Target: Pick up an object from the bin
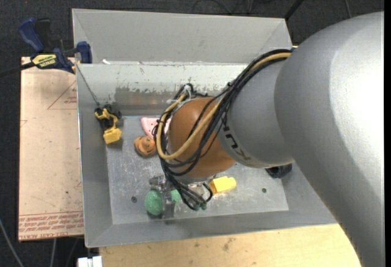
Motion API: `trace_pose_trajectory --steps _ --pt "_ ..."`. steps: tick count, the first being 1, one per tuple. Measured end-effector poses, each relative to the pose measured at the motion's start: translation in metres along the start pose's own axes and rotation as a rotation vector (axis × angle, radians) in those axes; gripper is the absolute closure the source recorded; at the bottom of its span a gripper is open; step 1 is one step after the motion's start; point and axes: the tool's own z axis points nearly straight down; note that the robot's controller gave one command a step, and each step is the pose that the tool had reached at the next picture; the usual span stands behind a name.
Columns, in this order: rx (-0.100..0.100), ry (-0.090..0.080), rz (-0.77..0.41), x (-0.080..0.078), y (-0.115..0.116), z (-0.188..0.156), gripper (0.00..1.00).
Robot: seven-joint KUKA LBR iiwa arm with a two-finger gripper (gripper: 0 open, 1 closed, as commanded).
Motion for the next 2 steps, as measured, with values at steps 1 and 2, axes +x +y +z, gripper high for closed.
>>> trace_pose_trajectory --steps 1,2 --pt "0.001 0.006 -0.009 -0.002 0.009 -0.05 1.0" --pt "-0.003 -0.019 -0.018 -0.041 -0.029 -0.044 1.0"
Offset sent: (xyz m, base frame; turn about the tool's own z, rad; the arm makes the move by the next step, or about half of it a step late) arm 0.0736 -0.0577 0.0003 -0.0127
